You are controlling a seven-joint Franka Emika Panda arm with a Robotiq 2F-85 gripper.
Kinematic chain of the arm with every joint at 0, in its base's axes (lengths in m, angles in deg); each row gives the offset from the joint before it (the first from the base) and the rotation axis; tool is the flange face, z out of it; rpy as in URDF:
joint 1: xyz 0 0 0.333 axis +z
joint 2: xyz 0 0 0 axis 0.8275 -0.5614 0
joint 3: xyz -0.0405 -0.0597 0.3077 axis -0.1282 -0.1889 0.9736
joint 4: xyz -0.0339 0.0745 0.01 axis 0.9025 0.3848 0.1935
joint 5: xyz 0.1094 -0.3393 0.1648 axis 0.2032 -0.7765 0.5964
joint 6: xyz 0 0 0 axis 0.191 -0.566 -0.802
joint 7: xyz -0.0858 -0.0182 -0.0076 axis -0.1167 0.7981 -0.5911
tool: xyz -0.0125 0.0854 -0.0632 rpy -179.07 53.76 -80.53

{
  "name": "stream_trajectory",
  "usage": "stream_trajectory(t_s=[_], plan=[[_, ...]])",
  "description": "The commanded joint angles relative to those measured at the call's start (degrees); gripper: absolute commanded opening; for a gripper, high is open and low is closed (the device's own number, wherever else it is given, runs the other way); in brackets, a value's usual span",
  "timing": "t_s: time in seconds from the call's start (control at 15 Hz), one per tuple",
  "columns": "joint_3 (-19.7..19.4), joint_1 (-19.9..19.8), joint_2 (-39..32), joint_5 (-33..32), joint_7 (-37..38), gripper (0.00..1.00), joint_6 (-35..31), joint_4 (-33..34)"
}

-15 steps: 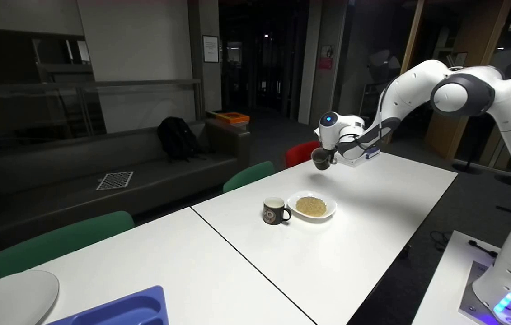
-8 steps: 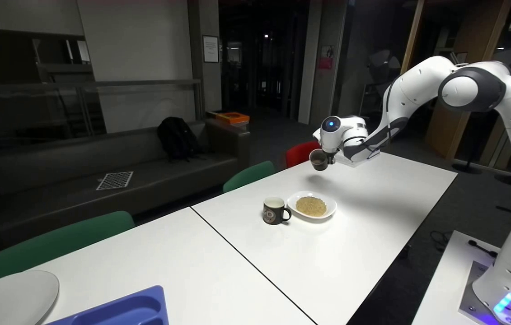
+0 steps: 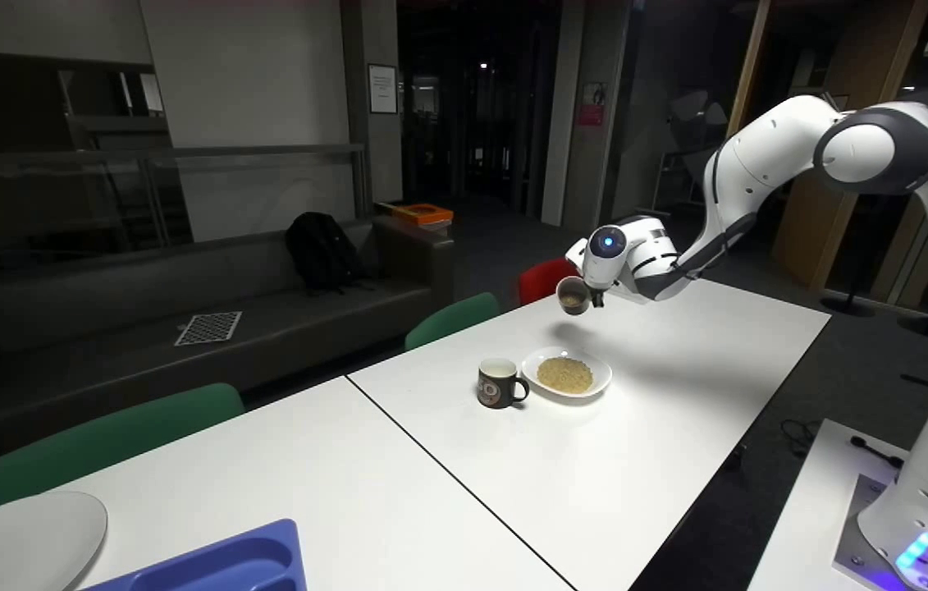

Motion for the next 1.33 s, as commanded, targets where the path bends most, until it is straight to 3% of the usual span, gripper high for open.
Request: stream_trajectory(t_s=[0.0, 1.07, 1.13, 1.27], plan=[[2.0, -1.7, 5.3, -4.7, 3.0, 0.05, -1.6, -4.5], [2.7, -4.2, 15.7, -5.2, 8.6, 0.05, 0.2, -13.1], [3.5, -4.4, 11.1, -2.8, 6.4, 0.21, 0.4, -10.2], [3.4, -4.6, 12.1, -2.8, 6.4, 0.21, 0.3, -10.8]])
